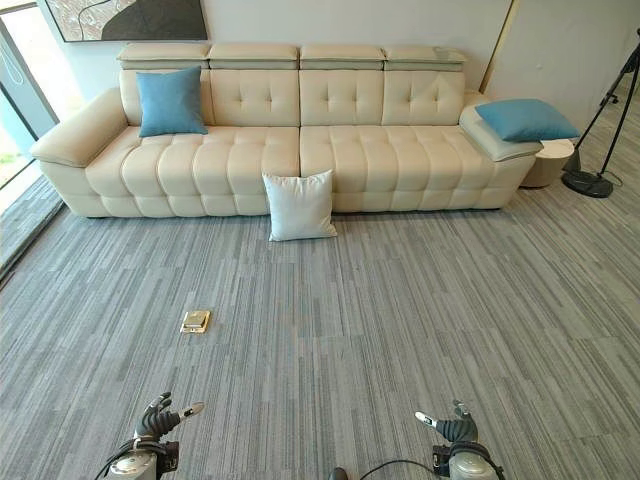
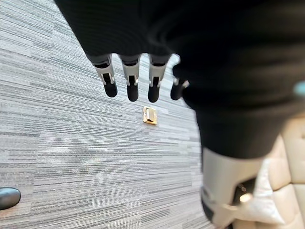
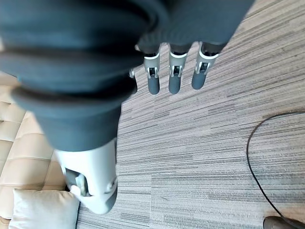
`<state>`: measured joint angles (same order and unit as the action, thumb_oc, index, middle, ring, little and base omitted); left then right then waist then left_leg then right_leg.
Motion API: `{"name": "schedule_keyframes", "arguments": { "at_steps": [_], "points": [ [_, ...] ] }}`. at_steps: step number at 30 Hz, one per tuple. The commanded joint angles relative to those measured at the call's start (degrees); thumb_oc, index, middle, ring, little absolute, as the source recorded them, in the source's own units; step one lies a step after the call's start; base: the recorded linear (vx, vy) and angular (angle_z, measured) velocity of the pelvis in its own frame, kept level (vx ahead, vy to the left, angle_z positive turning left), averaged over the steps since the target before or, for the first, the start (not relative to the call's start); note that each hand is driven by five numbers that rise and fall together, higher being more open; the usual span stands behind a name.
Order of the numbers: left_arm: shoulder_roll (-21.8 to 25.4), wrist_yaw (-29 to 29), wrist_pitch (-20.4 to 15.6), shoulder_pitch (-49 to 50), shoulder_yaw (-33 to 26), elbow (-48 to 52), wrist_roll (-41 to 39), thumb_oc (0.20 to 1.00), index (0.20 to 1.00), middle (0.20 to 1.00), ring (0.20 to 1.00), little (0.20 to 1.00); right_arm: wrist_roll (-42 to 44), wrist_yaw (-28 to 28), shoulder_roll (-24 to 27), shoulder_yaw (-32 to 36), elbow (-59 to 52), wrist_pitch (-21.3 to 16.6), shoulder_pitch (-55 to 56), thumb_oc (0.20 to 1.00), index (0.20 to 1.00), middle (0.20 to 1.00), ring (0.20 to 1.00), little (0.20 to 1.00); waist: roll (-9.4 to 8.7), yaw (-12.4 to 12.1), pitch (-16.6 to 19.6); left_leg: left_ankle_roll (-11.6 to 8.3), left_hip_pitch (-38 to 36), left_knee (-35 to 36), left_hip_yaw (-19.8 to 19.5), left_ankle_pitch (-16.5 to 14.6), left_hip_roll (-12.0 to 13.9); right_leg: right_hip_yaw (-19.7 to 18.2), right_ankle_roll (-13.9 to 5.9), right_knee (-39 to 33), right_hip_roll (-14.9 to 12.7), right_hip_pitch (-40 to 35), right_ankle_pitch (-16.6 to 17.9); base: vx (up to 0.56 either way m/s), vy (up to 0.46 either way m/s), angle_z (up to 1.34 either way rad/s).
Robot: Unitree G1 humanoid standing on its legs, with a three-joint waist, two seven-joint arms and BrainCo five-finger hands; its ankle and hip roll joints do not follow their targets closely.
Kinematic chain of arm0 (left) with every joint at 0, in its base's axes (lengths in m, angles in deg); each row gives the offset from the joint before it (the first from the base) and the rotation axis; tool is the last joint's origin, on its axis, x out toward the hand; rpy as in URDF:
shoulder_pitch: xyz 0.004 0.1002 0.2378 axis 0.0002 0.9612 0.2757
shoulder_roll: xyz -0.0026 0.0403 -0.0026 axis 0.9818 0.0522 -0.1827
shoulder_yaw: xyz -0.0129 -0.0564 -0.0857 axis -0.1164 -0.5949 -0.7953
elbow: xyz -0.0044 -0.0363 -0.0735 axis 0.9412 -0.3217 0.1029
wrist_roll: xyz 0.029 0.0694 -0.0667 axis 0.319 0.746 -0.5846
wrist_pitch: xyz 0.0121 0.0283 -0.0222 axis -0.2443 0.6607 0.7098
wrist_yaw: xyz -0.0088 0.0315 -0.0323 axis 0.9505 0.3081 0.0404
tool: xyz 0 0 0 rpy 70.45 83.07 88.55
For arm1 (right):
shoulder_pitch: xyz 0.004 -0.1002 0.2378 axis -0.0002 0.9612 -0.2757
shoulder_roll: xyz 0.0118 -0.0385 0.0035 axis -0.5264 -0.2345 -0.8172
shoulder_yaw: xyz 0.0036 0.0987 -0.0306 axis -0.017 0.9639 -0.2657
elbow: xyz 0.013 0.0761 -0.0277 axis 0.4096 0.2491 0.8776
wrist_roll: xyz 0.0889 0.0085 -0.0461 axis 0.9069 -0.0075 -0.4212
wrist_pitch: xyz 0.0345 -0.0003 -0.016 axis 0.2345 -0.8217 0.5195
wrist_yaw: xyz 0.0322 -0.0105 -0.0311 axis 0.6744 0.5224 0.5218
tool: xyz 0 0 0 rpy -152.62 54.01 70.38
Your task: Pick up all the scattered cushions and arrange them neatly on the sofa.
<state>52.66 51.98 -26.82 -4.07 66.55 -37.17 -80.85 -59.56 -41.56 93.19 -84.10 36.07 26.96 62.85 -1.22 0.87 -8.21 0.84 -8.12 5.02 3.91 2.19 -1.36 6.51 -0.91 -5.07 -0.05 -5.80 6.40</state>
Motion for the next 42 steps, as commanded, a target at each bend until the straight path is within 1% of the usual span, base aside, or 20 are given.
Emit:
{"name": "schedule_keyframes", "arguments": {
  "at_steps": [1,17,22,28,35,42],
  "points": [
    [0.6,0.6,-1.4,-2.2,0.3,-0.7,0.0,1.000,1.000,1.000,1.000,1.000,-0.5,0.3,1.1,-0.6,1.3,-1.2,-3.7,1.000,1.000,1.000,1.000,1.000,0.56,0.1,0.8,-2.20,-1.0,0.0,3.0,-5.2,-0.3,1.7,-2.98,0.1,-0.6,-3.6,-10.8,0.00,0.000,0.00],
    [0.4,2.2,-2.0,-2.7,-0.8,4.0,-2.4,1.000,1.000,1.000,1.000,1.000,-0.3,1.3,0.9,-0.5,-2.6,-1.7,-4.7,1.000,1.000,1.000,1.000,1.000,0.23,-0.1,1.3,-2.27,-1.0,0.0,3.2,-5.3,0.0,1.9,-2.96,0.1,-0.5,-3.7,-10.8,0.00,0.000,0.00],
    [0.4,1.8,-2.2,-1.9,-1.3,5.9,-2.9,1.000,1.000,1.000,1.000,1.000,-0.7,1.2,0.8,-0.2,-4.4,-1.9,-4.2,1.000,1.000,1.000,1.000,1.000,0.28,-0.1,1.2,-2.18,-1.0,0.0,3.3,-5.4,0.0,1.6,-3.03,0.1,-0.5,-3.5,-10.7,0.00,0.000,0.00],
    [0.4,1.4,-2.0,-1.9,-1.4,5.3,-4.2,1.000,1.000,1.000,1.000,1.000,-1.0,1.3,0.3,-0.8,-4.5,-1.7,-4.6,1.000,1.000,1.000,1.000,1.000,0.46,0.1,1.0,-2.11,-0.7,0.0,3.6,-5.2,0.1,0.9,-3.10,0.1,-0.5,-2.8,-10.3,0.00,0.000,0.00],
    [0.7,2.0,-1.3,-2.0,-0.5,3.9,-3.4,1.000,1.000,1.000,1.000,1.000,-1.7,1.7,0.6,-1.2,-4.7,-1.2,-4.8,1.000,1.000,1.000,1.000,1.000,0.38,0.0,0.9,-1.67,-0.9,0.0,3.8,-5.7,-0.1,0.4,-3.27,0.1,-0.4,-2.8,-10.2,0.00,0.004,0.00],
    [1.1,2.2,-0.8,-1.5,-0.5,3.6,-3.0,1.000,1.000,1.000,1.000,1.000,-1.4,1.6,0.7,-1.0,-5.1,-0.5,-4.6,1.000,1.000,1.000,1.000,1.000,0.39,-0.2,-0.9,-0.67,1.6,0.0,3.8,-5.2,-0.5,0.0,-3.37,0.1,-0.7,-0.4,-9.7,0.02,0.062,-0.08]
  ]
}}
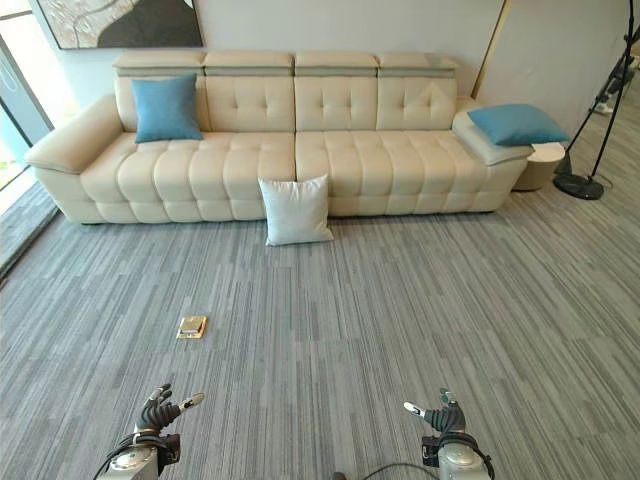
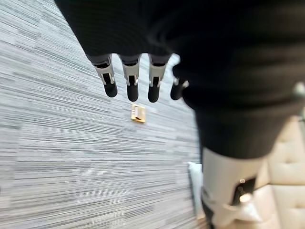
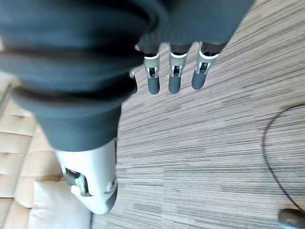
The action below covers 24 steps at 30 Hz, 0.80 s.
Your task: Pick up all the scattered cushions and arrange them neatly on the sofa.
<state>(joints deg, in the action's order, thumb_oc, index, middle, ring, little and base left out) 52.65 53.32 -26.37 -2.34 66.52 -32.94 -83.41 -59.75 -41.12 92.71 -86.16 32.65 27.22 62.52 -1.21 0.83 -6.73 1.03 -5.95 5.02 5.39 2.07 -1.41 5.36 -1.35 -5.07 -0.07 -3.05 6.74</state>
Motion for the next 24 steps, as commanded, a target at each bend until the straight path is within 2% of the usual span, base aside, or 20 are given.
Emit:
{"name": "schedule_keyframes", "arguments": {
  "at_steps": [1,2,3,4,6,7,8,10,11,12,13,14,15,16,17,19,20,22,23,24],
  "points": [
    [1.3,1.0,-1.1,-3.6,-0.4,-0.8,-0.5,1.000,1.000,1.000,1.000,1.000,-1.4,1.4,1.3,1.2,-1.7,-0.5,-4.6,1.000,1.000,1.000,1.000,1.000,0.43,-0.3,-2.9,-0.36,0.3,0.0,2.1,-5.1,-0.6,1.3,-2.82,1.9,-0.9,-1.8,-10.4,0.03,0.083,-0.03],
    [1.3,1.0,-1.1,-3.6,-0.4,-0.8,-0.5,1.000,1.000,1.000,1.000,1.000,-1.4,1.4,1.3,1.2,-1.7,-0.5,-4.6,1.000,1.000,1.000,1.000,1.000,0.43,-0.3,-2.9,-0.36,0.3,0.0,2.1,-5.1,-0.6,1.3,-2.82,1.9,-0.9,-1.7,-10.4,0.03,0.104,-0.01],
    [1.3,1.1,-1.1,-3.9,-0.3,-1.3,-0.5,1.000,1.000,1.000,1.000,1.000,-1.2,1.5,1.3,1.3,-1.7,-0.6,-4.7,1.000,1.000,1.000,1.000,1.000,0.66,-0.3,-3.3,-0.01,0.5,0.0,2.0,-5.1,-0.6,1.2,-2.73,4.7,-0.9,-0.3,-11.4,0.03,0.127,0.00],
    [1.5,1.3,-1.1,-4.4,-0.2,-1.5,-0.5,1.000,1.000,1.000,1.000,1.000,-1.1,1.4,1.2,1.4,-2.0,-0.7,-4.9,1.000,1.000,1.000,1.000,1.000,0.97,-0.3,-4.4,0.76,0.5,0.0,1.8,-5.2,-0.7,1.3,-2.82,10.7,-1.1,2.5,-12.9,0.03,0.128,-0.01],
    [1.5,1.3,-1.1,-4.4,-0.2,-1.5,-0.5,1.000,1.000,1.000,1.000,1.000,-1.1,1.4,1.2,1.4,-2.0,-0.7,-5.0,1.000,1.000,1.000,1.000,1.000,0.92,-0.3,-4.3,0.79,0.6,0.0,1.9,-5.2,-0.7,1.2,-2.83,11.4,-1.2,2.9,-13.2,0.01,0.072,-0.06],
    [1.6,1.5,-1.1,-4.7,-0.3,-1.8,-0.7,1.000,1.000,1.000,1.000,1.000,-1.2,1.5,1.1,1.2,-2.1,-0.9,-5.0,1.000,1.000,1.000,1.000,1.000,1.03,-0.3,-4.9,1.33,0.5,0.0,1.9,-5.4,-1.0,1.5,-3.44,16.0,-1.7,5.2,-13.6,0.02,0.176,-0.03],
    [1.5,1.6,-1.2,-4.9,-0.5,-2.1,-0.7,1.000,1.000,1.000,1.000,1.000,-1.9,0.9,1.2,0.8,-2.0,-1.0,-5.0,1.000,1.000,1.000,1.000,1.000,1.37,-0.1,-6.4,2.35,-0.3,0.0,2.4,-5.9,-1.6,1.5,-4.75,25.8,-3.0,9.7,-11.1,0.03,0.225,-0.10],
    [1.5,1.6,-1.3,-5.0,-0.8,-1.7,-1.2,1.000,1.000,1.000,1.000,1.000,-2.2,1.0,1.3,0.7,-1.8,-0.8,-4.7,1.000,1.000,1.000,1.000,1.000,1.70,0.0,-7.6,2.91,-1.2,0.0,2.7,-6.5,-2.1,1.4,-4.93,33.5,-4.2,13.5,-9.8,0.07,0.154,-0.27],
    [1.3,1.7,-1.2,-5.1,-0.9,-1.8,-1.6,1.000,1.000,1.000,1.000,1.000,-2.3,1.0,1.2,0.8,-1.5,-0.5,-4.6,1.000,1.000,1.000,1.000,1.000,1.81,0.0,-8.0,2.87,-1.6,0.0,2.5,-6.7,-2.3,1.3,-4.76,34.6,-4.2,15.2,-9.7,0.14,0.064,-0.23],
    [1.2,1.8,-1.4,-5.2,-1.1,-1.7,-1.9,1.000,1.000,1.000,1.000,1.000,-2.3,1.0,1.2,1.0,-0.6,-0.5,-4.5,1.000,1.000,1.000,1.000,1.000,1.85,-0.1,-8.2,2.72,-2.3,0.0,2.6,-7.2,-2.4,1.6,-4.66,33.0,-4.0,16.5,-10.1,0.25,0.005,-0.22],
    [1.1,1.9,-1.6,-5.6,-1.5,-1.8,-2.4,1.000,1.000,1.000,1.000,1.000,-1.5,1.3,1.4,1.7,0.0,-0.5,-4.9,1.000,1.000,1.000,1.000,1.000,2.06,0.0,-8.9,2.22,-3.4,0.0,2.9,-8.1,-2.2,2.5,-4.71,24.4,-2.9,17.3,-9.0,0.29,-0.041,-0.05],
    [1.2,1.9,-1.7,-6.2,-1.6,-2.1,-2.7,1.000,1.000,1.000,1.000,1.000,-0.9,1.5,1.4,1.8,0.6,-0.5,-5.1,1.000,1.000,1.000,1.000,1.000,1.88,0.2,-9.3,1.89,-4.3,0.0,2.7,-8.7,-2.3,3.0,-5.19,19.9,-2.2,17.7,-7.6,0.21,-0.048,-0.09],
    [1.2,1.9,-1.7,-6.2,-1.6,-2.2,-2.7,1.000,1.000,1.000,1.000,1.000,-0.9,1.5,1.4,1.8,0.7,-0.5,-5.1,1.000,1.000,1.000,1.000,1.000,1.91,0.1,-9.3,1.88,-4.2,0.0,2.8,-8.7,-2.3,2.9,-5.17,19.5,-2.1,17.6,-7.3,0.32,-0.099,-0.05],
    [1.3,2.1,-1.6,-6.6,-2.2,-2.5,-2.9,1.000,1.000,1.000,1.000,1.000,-0.9,1.6,1.5,2.0,0.6,-0.3,-5.0,1.000,1.000,1.000,1.000,1.000,1.48,0.2,-9.1,1.08,-6.1,0.0,2.9,-9.9,-2.4,4.8,-6.55,9.5,-1.3,16.9,-4.6,0.38,-0.112,-0.01],
    [1.2,1.9,-1.5,-6.6,-2.4,-2.6,-2.7,1.000,1.000,1.000,1.000,1.000,-1.0,1.7,1.7,2.2,0.7,-0.2,-4.7,1.000,1.000,1.000,1.000,1.000,1.40,0.7,-8.8,0.70,-7.3,0.0,2.8,-10.8,-2.3,5.3,-6.83,6.3,-0.9,16.5,-4.3,0.54,-0.158,0.07],
    [0.9,1.3,-1.7,-6.1,-1.9,-2.9,-2.1,1.000,1.000,1.000,1.000,1.000,-1.2,1.1,2.0,2.6,0.9,-0.2,-2.8,1.000,1.000,1.000,1.000,1.000,1.65,1.4,-6.9,-0.04,-10.0,0.0,1.4,-11.9,-1.7,5.1,-5.60,6.3,-0.3,14.2,-4.6,0.59,-0.162,0.11],
    [0.9,1.3,-1.7,-6.1,-1.9,-2.9,-2.1,1.000,1.000,1.000,1.000,1.000,-1.2,1.1,2.0,2.6,0.9,-0.2,-2.8,1.000,1.000,1.000,1.000,1.000,1.58,1.3,-6.9,-0.02,-9.9,0.0,1.4,-11.8,-1.8,5.0,-5.60,6.2,-0.3,14.3,-4.5,0.73,-0.203,0.33],
    [0.1,0.7,-1.8,-5.7,-1.3,-3.3,-2.6,1.000,1.000,1.000,1.000,1.000,-0.9,0.9,3.2,3.3,1.8,-0.5,-2.1,1.000,1.000,1.000,1.000,1.000,3.02,2.3,-5.0,-1.87,-9.8,-5.7,0.8,-9.2,0.2,6.0,-3.42,7.0,0.9,11.5,-6.5,0.55,-0.180,0.51],
    [0.1,0.7,-1.8,-5.7,-1.3,-3.3,-2.6,1.000,1.000,1.000,1.000,1.000,-0.9,0.9,3.1,3.3,1.8,-0.5,-2.1,1.000,1.000,1.000,1.000,1.000,2.94,2.3,-4.9,-1.85,-9.6,-5.8,0.8,-9.2,0.1,6.0,-3.41,6.9,0.8,11.6,-6.3,0.36,-0.149,0.29],
    [0.0,0.5,-1.8,-5.7,-1.1,-3.5,-2.5,1.000,1.000,1.000,1.000,1.000,-0.2,0.8,3.4,3.6,1.7,-0.9,-1.7,1.000,1.000,1.000,1.000,1.000,3.31,2.7,-4.6,-3.01,-8.7,-9.8,0.9,-7.1,0.8,6.3,-2.64,7.3,1.1,10.6,-7.5,0.17,-0.077,0.24]
  ]
}}
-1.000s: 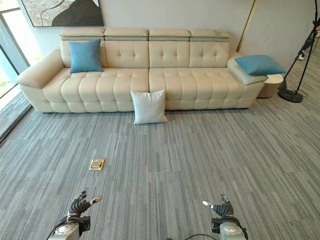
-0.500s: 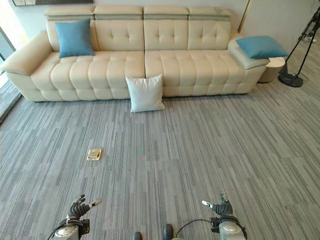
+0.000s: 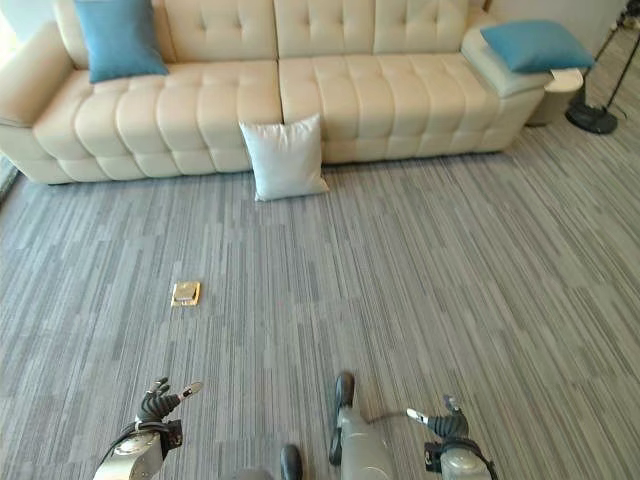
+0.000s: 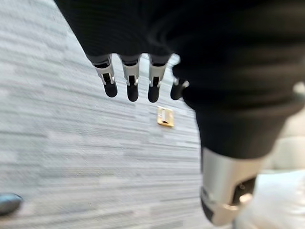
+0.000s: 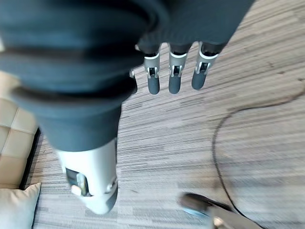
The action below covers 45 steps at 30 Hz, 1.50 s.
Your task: Pick up all the scattered cushions and arrange them neatly on the sofa.
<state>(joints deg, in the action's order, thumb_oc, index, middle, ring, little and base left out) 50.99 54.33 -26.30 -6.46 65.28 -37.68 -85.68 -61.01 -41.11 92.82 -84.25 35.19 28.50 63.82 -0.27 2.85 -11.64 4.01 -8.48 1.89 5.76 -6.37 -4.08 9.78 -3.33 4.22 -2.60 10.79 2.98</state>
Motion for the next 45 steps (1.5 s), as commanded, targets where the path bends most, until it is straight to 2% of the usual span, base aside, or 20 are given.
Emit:
{"name": "schedule_keyframes", "arguments": {
  "at_steps": [1,2,5,9,11,14,16,17,19,23,25,27,28,30,33,34,37,41,43,45],
  "points": [
    [1.7,-0.6,-1.9,-1.6,0.1,1.3,-0.3,1.000,1.000,1.000,1.000,1.000,1.1,0.8,3.3,1.7,-0.8,-2.2,-3.0,1.000,1.000,1.000,1.000,1.000,2.29,0.6,0.3,-5.97,-5.9,-6.8,0.5,1.3,3.4,1.8,-0.65,-2.1,3.6,-3.2,-3.7,0.41,-0.205,0.40],
    [1.8,-0.8,-1.8,-2.0,0.8,1.1,-0.1,1.000,1.000,1.000,1.000,1.000,1.8,0.8,3.9,1.6,-0.2,-2.5,-3.5,1.000,1.000,1.000,1.000,1.000,2.27,0.7,-0.1,-8.07,-2.7,-14.7,1.2,4.4,3.8,2.4,0.55,-2.4,3.8,-5.5,-5.2,0.34,-0.192,0.52],
    [1.9,-0.9,-1.9,-2.2,1.2,1.1,0.0,1.000,1.000,1.000,1.000,1.000,2.0,0.6,4.4,1.6,-0.8,-2.7,-3.7,1.000,1.000,1.000,1.000,1.000,1.80,-0.2,-1.5,-9.52,2.7,-26.6,1.1,8.3,4.1,2.5,2.34,-2.6,4.0,-8.7,-7.4,0.38,-0.212,0.16],
    [2.0,-0.7,-1.7,-2.3,1.3,0.9,-0.2,1.000,1.000,1.000,1.000,1.000,2.3,0.8,4.3,1.7,-0.5,-2.3,-4.0,1.000,1.000,1.000,1.000,1.000,0.70,-0.8,-2.4,-7.95,7.5,-28.1,2.9,6.4,5.5,2.6,3.16,-2.7,3.2,-11.2,-8.9,0.26,-0.137,-0.01],
    [2.3,-0.9,-1.4,-1.8,1.6,1.4,0.3,1.000,1.000,1.000,1.000,1.000,2.4,1.0,4.2,1.6,-0.8,-2.2,-3.8,1.000,1.000,1.000,1.000,1.000,-0.83,-1.3,-2.7,-5.61,12.9,-22.1,2.7,2.2,4.0,2.2,3.02,-3.8,2.2,-14.2,-9.7,0.33,-0.098,0.11],
    [2.4,-0.8,-0.9,-1.3,1.8,1.3,0.8,1.000,1.000,1.000,1.000,1.000,2.4,1.0,4.1,1.3,-1.3,-2.1,-3.7,1.000,1.000,1.000,1.000,1.000,-1.14,-1.3,-2.6,-5.17,13.6,-15.9,1.7,1.9,3.1,2.2,2.84,-4.2,2.0,-15.7,-10.7,0.27,-0.015,0.02],
    [2.3,-0.7,0.0,-0.3,1.8,1.4,1.9,1.000,1.000,1.000,1.000,1.000,1.8,1.0,3.8,0.7,-1.9,-1.9,-3.2,1.000,1.000,1.000,1.000,1.000,-0.46,-1.3,-2.2,-6.64,15.0,-1.0,-1.1,10.1,2.9,2.3,2.98,-5.0,3.0,-18.3,-11.6,0.40,0.024,0.00],
    [2.4,-0.7,0.1,0.0,1.8,1.5,2.2,1.000,1.000,1.000,1.000,1.000,1.6,1.0,3.9,0.4,-2.3,-1.9,-3.3,1.000,1.000,1.000,1.000,1.000,-0.27,-1.4,-2.2,-7.10,15.8,3.1,-1.8,11.4,2.8,2.0,2.96,-5.2,3.2,-19.3,-12.0,0.36,0.048,0.02],
    [2.6,-0.4,0.4,0.2,1.5,1.1,2.5,1.000,1.000,1.000,1.000,1.000,1.1,0.8,3.8,-0.4,-2.2,-1.6,-4.0,1.000,1.000,1.000,1.000,1.000,0.05,-1.2,-1.5,-8.81,19.8,3.1,-2.2,11.8,2.7,0.9,2.68,-5.5,3.8,-21.5,-12.7,0.44,0.099,0.14],
    [2.9,-0.3,0.3,1.2,1.0,0.7,2.1,1.000,1.000,1.000,1.000,1.000,0.1,-0.1,3.0,-1.5,-2.3,-1.3,-4.1,1.000,1.000,1.000,1.000,1.000,-0.44,-2.1,0.6,-7.65,17.5,3.1,-2.8,14.2,2.6,-1.5,1.66,-5.1,3.4,-25.0,-14.5,0.55,0.162,-0.22],
    [3.1,-0.7,0.3,1.1,1.2,-0.2,2.3,1.000,1.000,1.000,1.000,1.000,-0.7,-0.8,2.7,-1.8,-2.2,-1.2,-4.0,1.000,1.000,1.000,1.000,1.000,-1.38,-2.3,1.8,-6.03,15.7,3.1,-2.2,13.5,1.4,-2.1,0.25,0.3,1.6,-24.5,-14.7,0.48,0.197,-0.56],
    [3.6,-0.8,0.4,1.2,1.1,-0.3,2.5,1.000,1.000,1.000,1.000,1.000,-1.3,-1.3,2.3,-2.1,-2.4,-1.3,-3.8,1.000,1.000,1.000,1.000,1.000,-2.19,-2.6,1.6,-4.04,12.8,3.1,-1.1,11.6,0.5,-2.9,-1.51,12.7,-0.6,-20.5,-10.2,0.38,0.195,-0.05],
    [3.6,-0.8,0.4,1.2,1.1,-0.3,2.5,1.000,1.000,1.000,1.000,1.000,-1.3,-1.3,2.3,-2.1,-2.4,-1.2,-3.9,1.000,1.000,1.000,1.000,1.000,-2.13,-2.7,1.7,-4.05,13.0,3.1,-1.1,11.7,0.6,-2.9,-1.48,12.9,-0.5,-20.2,-10.2,0.29,0.223,-0.23],
    [4.5,-0.8,0.6,0.5,1.7,0.3,2.8,1.000,1.000,1.000,1.000,1.000,-2.1,-1.2,2.1,-2.6,-2.3,-0.9,-5.0,1.000,1.000,1.000,1.000,1.000,-1.83,-1.9,-0.7,-1.09,7.1,3.1,1.2,7.9,-0.7,-2.8,-2.72,34.3,-4.7,-9.8,1.7,0.40,0.312,-0.42],
    [4.8,-0.7,0.8,-0.2,2.1,0.7,3.4,1.000,1.000,1.000,1.000,1.000,-2.4,-0.9,1.9,-2.5,-1.9,-0.7,-5.2,1.000,1.000,1.000,1.000,1.000,-0.89,-1.3,-2.0,-0.54,4.9,3.1,1.8,6.2,-0.3,-2.2,-1.57,37.6,-5.2,-4.6,-1.3,0.28,0.169,-0.12],
    [5.0,-0.6,0.6,-0.7,2.3,1.2,3.7,1.000,1.000,1.000,1.000,1.000,-2.1,-0.7,1.9,-2.1,-1.6,-0.5,-5.1,1.000,1.000,1.000,1.000,1.000,0.14,-1.1,-3.0,-0.86,2.9,3.1,2.3,5.4,0.3,-0.1,-0.88,33.3,-5.0,-1.7,-5.1,0.25,0.094,-0.20],
    [5.1,-0.9,0.6,-0.7,1.8,1.8,4.1,1.000,1.000,1.000,1.000,1.000,-1.9,-0.6,2.1,-1.5,-1.4,-0.4,-5.1,1.000,1.000,1.000,1.000,1.000,1.26,-1.1,-3.4,-1.47,1.1,3.1,3.1,4.1,1.4,2.6,-1.01,23.4,-4.9,-2.0,-6.1,0.28,0.024,-0.14],
    [4.9,-1.4,0.5,-0.4,0.6,2.7,4.3,1.000,1.000,1.000,1.000,1.000,-1.7,-0.6,2.0,-0.5,-0.6,0.0,-5.0,1.000,1.000,1.000,1.000,1.000,0.97,-1.2,-3.3,-2.57,-1.5,3.1,4.1,1.5,1.3,0.1,-4.24,-1.5,-0.3,-0.9,-0.7,0.33,-0.068,-0.32],
    [5.1,-1.5,0.4,-0.9,-0.5,3.6,4.7,1.000,1.000,1.000,1.000,1.000,-1.9,-0.5,2.2,0.5,-0.4,0.5,-4.6,1.000,1.000,1.000,1.000,1.000,0.48,-0.9,-2.8,-3.86,-4.6,3.1,4.1,-0.2,1.0,-0.4,-6.08,-9.2,0.9,1.3,0.6,0.61,-0.155,-0.05],
    [4.7,-1.7,0.1,-1.2,-0.6,3.5,4.0,1.000,1.000,1.000,1.000,1.000,-1.9,-0.5,2.4,0.9,-0.4,0.5,-4.4,1.000,1.000,1.000,1.000,1.000,0.68,-0.2,-2.1,-4.09,-6.7,3.1,3.2,-1.5,1.2,0.2,-5.79,-9.2,1.0,-0.2,1.6,0.70,-0.173,0.01]
  ]
}}
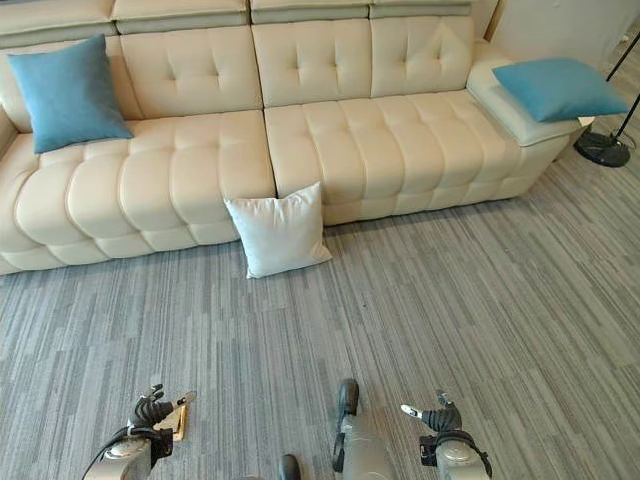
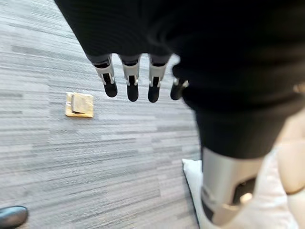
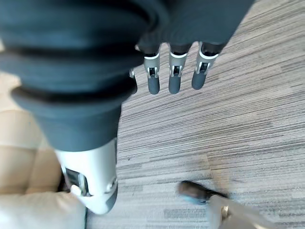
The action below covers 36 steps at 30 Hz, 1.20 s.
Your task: Pick up all the scattered cushions and arrange them neatly on the sofa.
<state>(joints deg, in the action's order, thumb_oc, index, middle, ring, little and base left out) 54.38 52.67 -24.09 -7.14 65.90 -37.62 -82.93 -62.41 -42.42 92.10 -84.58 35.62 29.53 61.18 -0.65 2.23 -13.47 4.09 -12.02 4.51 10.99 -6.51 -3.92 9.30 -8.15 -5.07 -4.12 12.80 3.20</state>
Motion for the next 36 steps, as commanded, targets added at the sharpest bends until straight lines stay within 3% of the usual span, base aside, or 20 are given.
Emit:
{"name": "schedule_keyframes", "arguments": {
  "at_steps": [1,3,6,8,10,11,14,16,17,19,21,23,26,30,31,32,33,36],
  "points": [
    [0.8,-0.3,-2.3,-0.6,-0.6,2.6,1.2,1.000,1.000,1.000,1.000,1.000,-0.3,0.7,3.2,1.3,-0.4,-0.8,-1.4,1.000,1.000,1.000,1.000,1.000,1.28,0.7,0.5,-4.39,-4.5,0.5,-3.0,-0.9,1.4,0.5,-0.41,0.1,2.7,-3.4,0.9,0.65,-0.168,0.21],
    [-0.3,-0.2,-2.4,-1.1,-0.4,2.0,-0.4,1.000,1.000,1.000,1.000,1.000,0.5,0.6,3.5,1.2,0.0,-1.2,-1.5,1.000,1.000,1.000,1.000,1.000,1.89,1.2,1.6,-5.23,-5.4,-3.5,-3.4,-0.6,2.6,1.0,1.03,2.6,3.0,-4.9,1.5,0.66,-0.205,0.56],
    [-1.7,-0.6,-2.8,-0.6,0.1,0.8,-3.6,1.000,1.000,1.000,1.000,1.000,1.5,0.6,4.7,0.7,0.3,-1.6,-1.5,1.000,1.000,1.000,1.000,1.000,2.68,1.3,1.7,-8.77,0.5,-22.4,-3.7,6.6,4.6,2.0,3.96,3.8,3.6,-8.8,-1.5,0.50,-0.233,0.33],
    [-1.8,-0.5,-3.0,-1.3,0.7,0.6,-4.8,1.000,1.000,1.000,1.000,1.000,3.1,0.8,5.2,1.1,-0.3,-2.4,-1.7,1.000,1.000,1.000,1.000,1.000,1.55,0.3,-0.4,-9.78,8.7,-36.8,-3.6,10.5,5.5,1.9,6.61,3.8,3.6,-12.5,-4.3,0.41,-0.295,-0.03],
    [-1.9,-0.3,-3.1,-1.3,0.9,0.6,-5.1,1.000,1.000,1.000,1.000,1.000,3.3,1.0,5.2,1.1,0.2,-2.3,-1.8,1.000,1.000,1.000,1.000,1.000,1.44,0.2,-0.7,-9.42,10.0,-38.8,-2.8,10.1,6.5,1.9,7.37,3.8,3.9,-13.3,-5.3,0.34,-0.208,0.03],
    [-1.9,-0.3,-2.7,-1.7,1.3,0.1,-5.0,1.000,1.000,1.000,1.000,1.000,3.6,1.3,5.0,0.7,1.0,-1.9,-2.1,1.000,1.000,1.000,1.000,1.000,0.63,-0.4,-1.5,-8.46,14.0,-37.3,-1.7,7.6,6.8,2.6,7.87,3.9,3.2,-15.2,-6.6,0.43,-0.222,0.25],
    [-1.9,-0.5,-2.5,-1.5,1.5,-0.4,-4.8,1.000,1.000,1.000,1.000,1.000,3.9,1.2,4.8,0.6,1.3,-1.7,-1.9,1.000,1.000,1.000,1.000,1.000,-0.05,-0.8,-1.7,-8.08,16.5,-34.1,-1.3,5.2,6.8,2.9,7.71,3.3,3.1,-17.2,-7.8,0.26,-0.097,0.22],
    [-1.8,-0.6,-2.2,-0.9,2.0,-0.4,-4.3,1.000,1.000,1.000,1.000,1.000,3.8,1.2,4.4,0.0,1.9,-1.6,-2.0,1.000,1.000,1.000,1.000,1.000,-0.91,-1.0,-1.3,-6.22,17.2,-21.5,-0.4,3.7,6.0,3.9,7.04,3.0,2.2,-18.6,-8.6,0.37,-0.029,0.17],
    [-1.8,-0.6,-1.9,-0.6,2.1,-0.3,-4.1,1.000,1.000,1.000,1.000,1.000,3.6,1.1,4.5,-0.1,1.8,-1.5,-1.9,1.000,1.000,1.000,1.000,1.000,-0.99,-1.1,-1.2,-6.16,16.4,-17.9,-0.8,4.3,5.8,4.0,7.04,3.3,2.1,-19.1,-9.2,0.37,0.023,0.20],
    [-1.7,-0.5,-1.6,0.1,2.1,-0.2,-3.5,1.000,1.000,1.000,1.000,1.000,3.0,0.9,4.4,-0.7,1.5,-1.3,-1.5,1.000,1.000,1.000,1.000,1.000,-0.53,-0.9,-0.6,-7.50,15.8,-7.3,-2.1,9.9,6.5,4.8,7.17,3.7,2.6,-20.1,-10.5,0.36,0.039,0.22],
    [-1.6,-0.3,-1.3,0.8,2.0,0.1,-3.2,1.000,1.000,1.000,1.000,1.000,2.4,0.8,4.5,-1.0,1.1,-1.1,-1.3,1.000,1.000,1.000,1.000,1.000,-0.26,-1.0,-0.5,-8.40,16.6,0.2,-4.0,13.2,7.1,5.6,7.21,3.9,2.6,-21.7,-11.8,0.40,0.083,0.24],
    [-1.4,-0.2,-1.2,1.0,1.5,-0.3,-3.2,1.000,1.000,1.000,1.000,1.000,1.8,0.5,4.7,-1.4,1.2,-0.8,-1.4,1.000,1.000,1.000,1.000,1.000,-0.18,-1.1,-0.3,-9.59,19.0,0.5,-5.4,13.2,7.8,5.4,7.02,3.9,2.4,-23.4,-12.4,0.39,0.135,0.25],
    [-1.5,-0.2,-1.3,1.9,1.3,-0.3,-3.0,1.000,1.000,1.000,1.000,1.000,1.3,-0.1,4.5,-1.5,0.8,-0.6,-1.2,1.000,1.000,1.000,1.000,1.000,0.14,-1.2,0.5,-10.82,20.2,0.5,-4.1,14.4,8.3,5.0,6.25,3.1,1.9,-26.2,-12.9,0.45,0.208,0.06],
    [-1.2,-0.3,-1.4,1.7,1.1,-1.9,-3.4,1.000,1.000,1.000,1.000,1.000,-0.3,-1.0,3.2,-2.6,1.7,-0.5,-1.7,1.000,1.000,1.000,1.000,1.000,-0.08,-2.0,3.1,-8.33,17.5,0.5,-5.2,14.3,5.8,3.8,4.40,6.5,-0.7,-28.1,-13.7,0.60,0.353,-0.10],
    [-0.3,-0.5,-1.5,1.2,1.6,-1.7,-2.7,1.000,1.000,1.000,1.000,1.000,-0.2,-1.3,2.2,-2.9,1.7,-0.7,-1.6,1.000,1.000,1.000,1.000,1.000,-0.89,-2.3,3.1,-5.46,15.1,0.5,-4.5,11.8,3.6,2.1,3.11,19.0,-3.7,-23.9,-9.2,0.60,0.474,-0.26],
    [0.1,-0.5,-1.3,1.0,1.7,-1.6,-2.5,1.000,1.000,1.000,1.000,1.000,-0.4,-1.2,2.1,-3.3,1.5,-0.7,-2.0,1.000,1.000,1.000,1.000,1.000,-1.13,-2.5,2.5,-4.30,14.0,0.1,-4.1,10.4,3.0,1.4,2.96,26.6,-5.1,-20.6,-6.2,0.44,0.379,-0.20],
    [0.1,-0.5,-1.3,1.0,1.7,-1.6,-2.5,1.000,1.000,1.000,1.000,1.000,-0.4,-1.2,2.1,-3.3,1.5,-0.7,-2.0,1.000,1.000,1.000,1.000,1.000,-1.11,-2.5,2.6,-4.29,14.2,0.1,-4.0,10.4,3.0,1.3,2.97,26.8,-5.1,-20.3,-6.2,0.17,0.227,-0.11],
    [1.1,-0.2,-1.0,0.6,2.3,-0.7,-1.8,1.000,1.000,1.000,1.000,1.000,-0.4,-0.7,1.5,-3.7,0.5,-0.7,-2.8,1.000,1.000,1.000,1.000,1.000,-0.41,-1.8,0.4,-1.68,10.1,0.3,-2.4,7.8,1.3,0.6,3.21,40.5,-8.5,-12.9,1.2,0.22,0.283,0.07]
  ]
}}
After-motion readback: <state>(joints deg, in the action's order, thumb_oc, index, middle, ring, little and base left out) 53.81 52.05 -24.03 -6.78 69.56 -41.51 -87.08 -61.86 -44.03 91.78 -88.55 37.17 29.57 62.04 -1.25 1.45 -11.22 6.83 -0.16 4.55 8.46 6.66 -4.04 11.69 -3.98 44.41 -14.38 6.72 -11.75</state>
